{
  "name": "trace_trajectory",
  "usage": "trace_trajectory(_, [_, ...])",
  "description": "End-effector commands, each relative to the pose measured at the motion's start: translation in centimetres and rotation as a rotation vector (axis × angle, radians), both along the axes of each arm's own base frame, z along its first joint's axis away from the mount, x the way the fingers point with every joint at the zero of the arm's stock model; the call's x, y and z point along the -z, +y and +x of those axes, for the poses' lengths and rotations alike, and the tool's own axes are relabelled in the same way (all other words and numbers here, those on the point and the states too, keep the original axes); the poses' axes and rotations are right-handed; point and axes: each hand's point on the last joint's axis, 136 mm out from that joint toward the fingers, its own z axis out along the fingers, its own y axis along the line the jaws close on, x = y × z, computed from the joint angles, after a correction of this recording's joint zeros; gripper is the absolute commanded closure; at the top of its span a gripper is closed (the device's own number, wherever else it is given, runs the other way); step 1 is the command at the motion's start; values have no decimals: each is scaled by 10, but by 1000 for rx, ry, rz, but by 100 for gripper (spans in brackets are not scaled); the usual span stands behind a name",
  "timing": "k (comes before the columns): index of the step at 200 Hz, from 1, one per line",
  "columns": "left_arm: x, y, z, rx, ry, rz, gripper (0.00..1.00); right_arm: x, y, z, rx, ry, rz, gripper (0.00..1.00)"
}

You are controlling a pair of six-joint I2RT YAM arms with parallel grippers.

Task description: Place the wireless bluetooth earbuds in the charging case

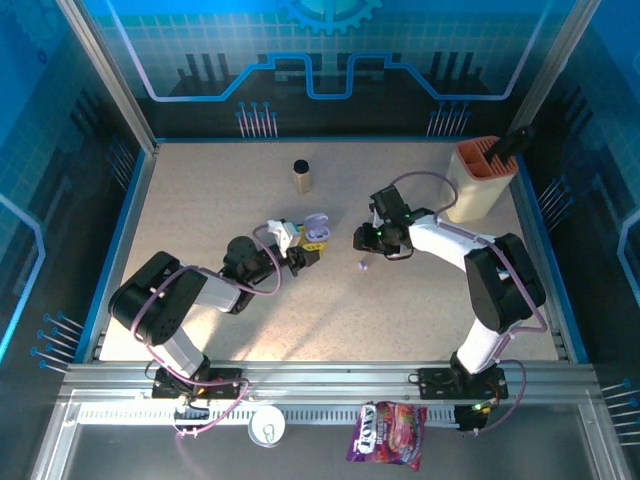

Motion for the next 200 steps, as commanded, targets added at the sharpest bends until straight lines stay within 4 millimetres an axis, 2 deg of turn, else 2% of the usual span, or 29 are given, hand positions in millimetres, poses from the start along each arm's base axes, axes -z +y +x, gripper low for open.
trace_trajectory(1, [-2,23,11,-76,29,-37,70,-5,-25,-17,-95,-23,-313,54])
trace_trajectory(26, [6,52,32,-200,91,-65,71,-10,-31,-20,-133,-56,-551,54])
trace_trajectory(49, [8,78,47,-322,130,-105,71,-10,-20,-23,-176,-77,-672,54])
trace_trajectory(72, [3,89,51,-367,114,-112,69,-4,-11,-28,-210,-69,-784,54])
trace_trajectory(115, [6,91,49,-369,127,-114,69,15,6,-37,-272,-46,-867,57])
trace_trajectory(154, [9,92,46,-370,133,-107,69,29,5,-41,-291,-19,-902,61])
trace_trajectory(200, [10,90,47,-360,144,-111,69,35,9,-38,-306,-11,-896,63])
